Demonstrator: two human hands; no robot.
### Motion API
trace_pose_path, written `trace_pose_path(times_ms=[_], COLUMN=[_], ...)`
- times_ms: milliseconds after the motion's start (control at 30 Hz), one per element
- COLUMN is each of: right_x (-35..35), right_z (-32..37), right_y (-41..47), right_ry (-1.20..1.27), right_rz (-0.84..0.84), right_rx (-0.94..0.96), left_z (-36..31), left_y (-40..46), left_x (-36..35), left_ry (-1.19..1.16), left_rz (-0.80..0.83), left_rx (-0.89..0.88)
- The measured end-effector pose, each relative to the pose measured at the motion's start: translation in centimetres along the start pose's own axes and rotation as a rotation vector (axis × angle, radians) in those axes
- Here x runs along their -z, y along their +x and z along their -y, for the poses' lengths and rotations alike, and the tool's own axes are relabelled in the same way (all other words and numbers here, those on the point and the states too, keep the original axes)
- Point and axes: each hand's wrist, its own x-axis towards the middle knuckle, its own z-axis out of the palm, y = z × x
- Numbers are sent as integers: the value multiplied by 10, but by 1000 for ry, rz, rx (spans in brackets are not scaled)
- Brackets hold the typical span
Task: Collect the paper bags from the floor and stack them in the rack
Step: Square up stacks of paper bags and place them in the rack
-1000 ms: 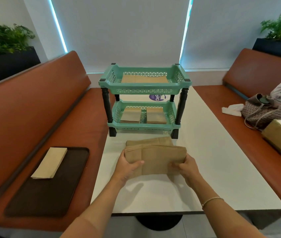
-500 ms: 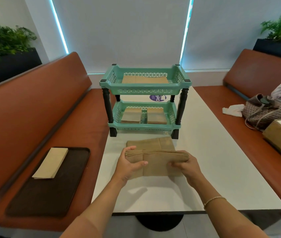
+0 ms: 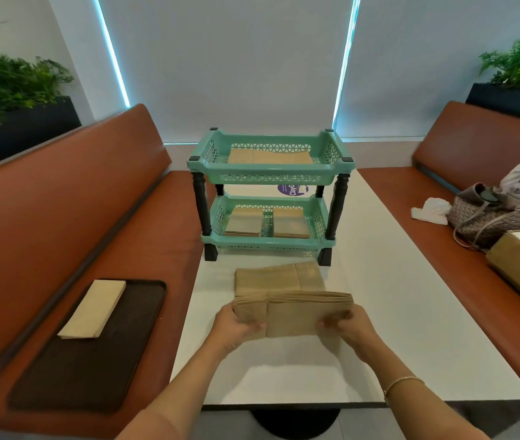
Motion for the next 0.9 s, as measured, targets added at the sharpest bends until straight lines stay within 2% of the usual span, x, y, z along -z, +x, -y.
trace_pose_path(times_ms=[133,267,467,533,700,900], right_x=[2,-2,-20,-22,-21,-12], right_z=[18,70,172,201,265,326], right_y=[3,9,13,19,56,132], right_ry=[14,71,263,296,350,51], right_rz=[24,48,-10,-44,-124,-205], right_rx=[41,103,283,295,263,227], left_z=[-18,-74,-179,-205,-265,-315], left_y=[6,11,26,39,84,150], left_x=[12,33,60,67,72,65], left_ry=[69,52,48,41,207,337], left_rz=[35,54,-107,-156,-196,-335], left_rx=[-31,-125,-350,-330,-222,-173])
